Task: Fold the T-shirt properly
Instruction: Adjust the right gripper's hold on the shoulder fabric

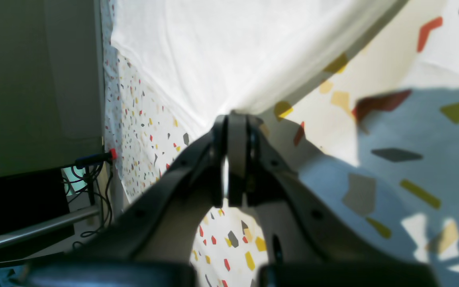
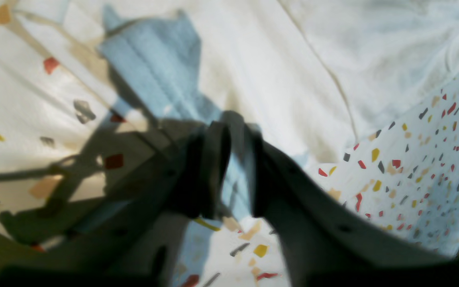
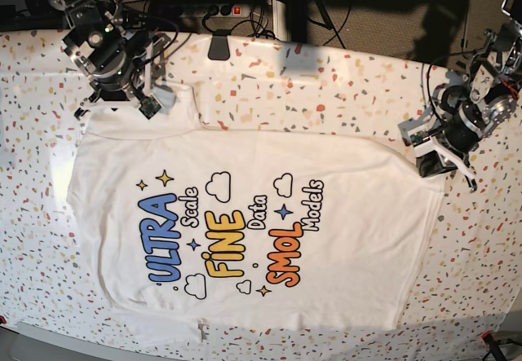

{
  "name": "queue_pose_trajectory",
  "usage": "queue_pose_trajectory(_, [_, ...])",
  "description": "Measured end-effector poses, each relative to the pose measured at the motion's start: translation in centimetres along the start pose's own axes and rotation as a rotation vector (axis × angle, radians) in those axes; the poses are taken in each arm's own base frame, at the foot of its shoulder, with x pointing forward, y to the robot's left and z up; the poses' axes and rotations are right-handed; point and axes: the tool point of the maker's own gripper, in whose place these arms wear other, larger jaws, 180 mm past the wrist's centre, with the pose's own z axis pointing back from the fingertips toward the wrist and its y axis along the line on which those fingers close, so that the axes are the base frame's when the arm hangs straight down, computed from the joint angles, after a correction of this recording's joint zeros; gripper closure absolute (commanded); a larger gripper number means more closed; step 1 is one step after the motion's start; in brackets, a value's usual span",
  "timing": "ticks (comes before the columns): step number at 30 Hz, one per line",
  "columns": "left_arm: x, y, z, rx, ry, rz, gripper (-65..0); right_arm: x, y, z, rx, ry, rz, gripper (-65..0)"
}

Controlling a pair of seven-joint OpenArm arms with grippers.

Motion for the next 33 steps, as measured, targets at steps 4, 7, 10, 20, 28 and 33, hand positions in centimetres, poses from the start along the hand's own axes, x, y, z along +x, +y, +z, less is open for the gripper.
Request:
queue_pose_trajectory(4, [0.0,0.0,0.0,0.0,0.0,0.0,0.0,0.9,1.8,0.2,0.098,-0.044,-0.086,-32.9])
queue_pose_trajectory(7, [0.0,0.0,0.0,0.0,0.0,0.0,0.0,2.8,3.0,0.7,0.158,-0.113,-0.154,-36.4])
queue_pose_trajectory(10, [0.0,0.0,0.0,0.0,-0.001,0.0,0.0,4.2,4.3,0.8,0.194,-0.157,-0.206,-36.4])
queue_pose_trajectory(20, [0.0,0.0,0.0,0.0,0.0,0.0,0.0,6.7,5.3,0.7,0.143,-0.212,-0.226,-36.4])
queue_pose_trajectory(28, [0.2,0.0,0.0,0.0,-0.012,0.0,0.0,5.1,5.4,0.0,0.127,-0.143,-0.198,-36.4])
queue_pose_trajectory(33, [0.5,0.0,0.0,0.0,-0.026,0.0,0.0,3.6,5.4,-1.4,0.099,-0.11,-0.163,-36.4])
